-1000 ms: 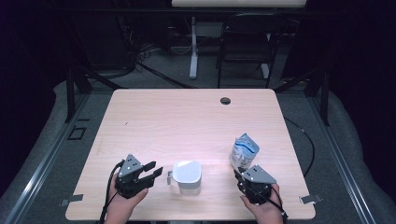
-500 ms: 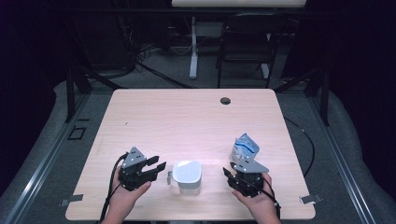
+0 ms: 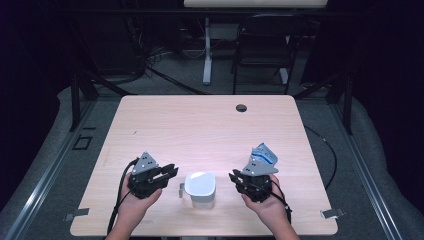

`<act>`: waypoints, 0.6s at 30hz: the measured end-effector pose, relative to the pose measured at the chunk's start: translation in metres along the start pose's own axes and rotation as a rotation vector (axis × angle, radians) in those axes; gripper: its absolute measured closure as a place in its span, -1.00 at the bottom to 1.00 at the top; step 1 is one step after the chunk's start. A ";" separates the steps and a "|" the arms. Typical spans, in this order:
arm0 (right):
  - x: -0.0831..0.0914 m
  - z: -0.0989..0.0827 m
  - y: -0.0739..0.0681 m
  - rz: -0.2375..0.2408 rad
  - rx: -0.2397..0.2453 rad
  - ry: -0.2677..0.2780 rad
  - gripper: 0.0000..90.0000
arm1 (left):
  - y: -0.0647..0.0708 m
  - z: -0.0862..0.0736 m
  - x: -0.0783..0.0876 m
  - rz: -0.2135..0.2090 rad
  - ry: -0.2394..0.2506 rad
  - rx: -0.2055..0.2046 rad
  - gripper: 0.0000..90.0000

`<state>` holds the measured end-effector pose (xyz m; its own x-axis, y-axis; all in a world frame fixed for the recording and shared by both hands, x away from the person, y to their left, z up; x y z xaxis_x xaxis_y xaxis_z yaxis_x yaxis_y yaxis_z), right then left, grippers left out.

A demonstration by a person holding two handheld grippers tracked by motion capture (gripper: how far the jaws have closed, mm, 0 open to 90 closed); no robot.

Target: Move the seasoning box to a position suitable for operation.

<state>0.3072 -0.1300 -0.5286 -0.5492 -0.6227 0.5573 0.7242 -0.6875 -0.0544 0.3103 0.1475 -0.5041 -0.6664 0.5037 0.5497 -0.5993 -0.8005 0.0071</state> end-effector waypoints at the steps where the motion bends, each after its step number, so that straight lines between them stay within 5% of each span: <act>1: 0.000 0.000 -0.001 -0.001 0.005 0.007 0.75 | 0.002 0.000 0.001 -0.002 0.003 -0.002 0.78; 9: 0.005 0.001 -0.010 -0.005 0.029 0.021 0.88 | 0.012 -0.003 0.004 -0.024 0.001 -0.036 1.00; 18: 0.008 -0.004 -0.014 0.012 0.030 0.015 1.00 | 0.025 -0.005 0.002 -0.057 0.004 -0.061 1.00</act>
<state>0.2909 -0.1268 -0.5264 -0.5469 -0.6362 0.5442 0.7424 -0.6690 -0.0362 0.2920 0.1300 -0.5069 -0.6322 0.5493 0.5464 -0.6621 -0.7493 -0.0128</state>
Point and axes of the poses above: each handheld gripper's, and its own axes: x roughly backward along the jaws, z roughly out of its top, y roughly to its right, the point moved 4 cm from there along -x, roughly forward along the jaws, and after that the axes turned 8 degrees about z, right-handed, at the moved point
